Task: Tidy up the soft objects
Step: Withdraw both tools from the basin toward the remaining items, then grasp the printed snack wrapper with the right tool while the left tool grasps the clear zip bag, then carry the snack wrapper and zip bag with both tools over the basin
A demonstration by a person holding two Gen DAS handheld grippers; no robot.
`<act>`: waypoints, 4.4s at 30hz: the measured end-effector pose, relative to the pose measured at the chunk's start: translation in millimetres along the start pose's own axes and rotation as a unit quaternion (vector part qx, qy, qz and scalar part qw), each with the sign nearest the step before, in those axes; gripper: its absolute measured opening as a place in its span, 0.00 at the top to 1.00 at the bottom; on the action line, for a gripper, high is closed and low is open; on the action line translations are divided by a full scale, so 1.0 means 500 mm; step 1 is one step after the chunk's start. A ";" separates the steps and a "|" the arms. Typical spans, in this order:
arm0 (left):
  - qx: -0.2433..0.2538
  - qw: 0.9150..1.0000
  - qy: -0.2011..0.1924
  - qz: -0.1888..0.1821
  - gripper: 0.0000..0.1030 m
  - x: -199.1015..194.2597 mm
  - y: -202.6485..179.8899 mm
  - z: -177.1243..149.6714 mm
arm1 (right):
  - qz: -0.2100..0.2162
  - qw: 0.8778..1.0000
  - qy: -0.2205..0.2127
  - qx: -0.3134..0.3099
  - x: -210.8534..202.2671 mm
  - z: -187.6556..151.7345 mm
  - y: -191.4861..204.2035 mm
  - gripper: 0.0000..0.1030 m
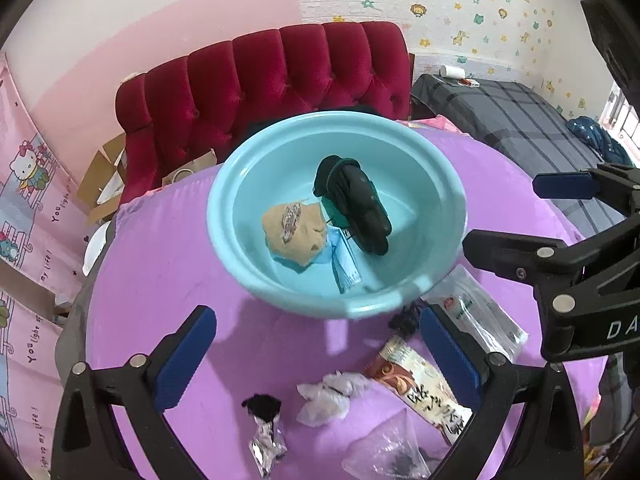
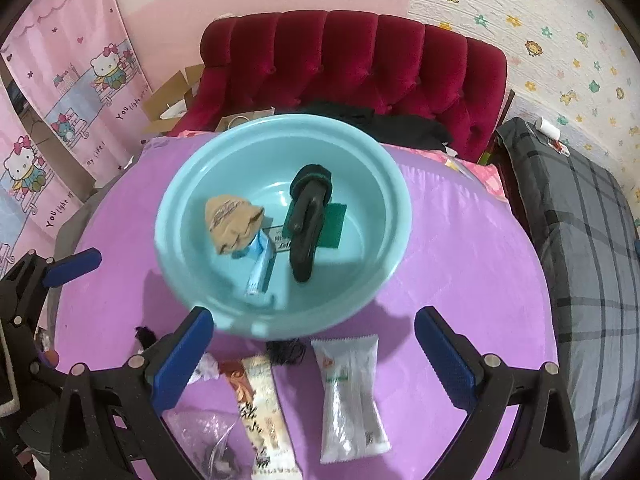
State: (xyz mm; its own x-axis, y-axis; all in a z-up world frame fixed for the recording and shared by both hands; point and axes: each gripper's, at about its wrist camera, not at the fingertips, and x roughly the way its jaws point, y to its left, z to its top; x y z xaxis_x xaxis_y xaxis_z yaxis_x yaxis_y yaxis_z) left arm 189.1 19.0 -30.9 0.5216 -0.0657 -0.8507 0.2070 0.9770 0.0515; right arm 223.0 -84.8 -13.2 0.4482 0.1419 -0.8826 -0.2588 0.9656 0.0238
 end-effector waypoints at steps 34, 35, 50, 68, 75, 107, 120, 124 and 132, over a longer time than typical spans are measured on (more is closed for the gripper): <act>-0.043 0.998 0.030 -0.029 0.00 -0.033 -0.061 -0.288 | 0.004 1.000 0.010 0.023 -0.035 -0.289 0.001 0.00; -0.046 0.998 0.033 -0.030 0.00 -0.029 -0.062 -0.295 | 0.005 1.000 0.012 0.026 -0.031 -0.297 0.001 0.00; -0.071 0.993 0.077 -0.054 0.00 0.037 -0.072 -0.322 | 0.002 0.999 0.037 0.036 0.018 -0.355 -0.012 0.00; -0.076 0.987 0.116 -0.086 0.29 0.100 -0.096 -0.313 | 0.008 0.997 0.071 0.035 0.069 -0.373 -0.003 0.00; -0.066 0.987 0.107 -0.101 0.72 0.085 -0.098 -0.321 | 0.022 0.996 0.084 0.030 0.090 -0.368 0.017 0.00; -0.090 0.990 0.086 -0.064 0.72 0.011 -0.039 -0.333 | 0.038 0.988 0.144 -0.025 0.203 -0.316 0.106 0.65; -0.075 0.992 0.067 -0.073 0.72 -0.024 -0.047 -0.312 | 0.057 0.989 0.134 0.012 0.132 -0.323 0.077 0.68; -0.068 0.993 0.060 -0.074 0.72 -0.033 -0.053 -0.301 | 0.059 0.990 0.129 0.017 0.112 -0.336 0.066 0.68; -0.043 0.995 0.049 -0.077 0.72 -0.062 -0.060 -0.272 | 0.056 0.991 0.119 0.016 0.065 -0.332 0.061 0.68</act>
State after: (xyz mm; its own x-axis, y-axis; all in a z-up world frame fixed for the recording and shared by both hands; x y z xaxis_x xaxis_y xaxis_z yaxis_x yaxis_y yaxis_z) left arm 54.2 19.3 -77.2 0.4049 -0.1990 -0.8924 0.2040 0.9711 -0.1240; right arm 87.6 -86.7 -119.3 0.2028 0.1958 -0.9595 -0.2671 0.9537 0.1382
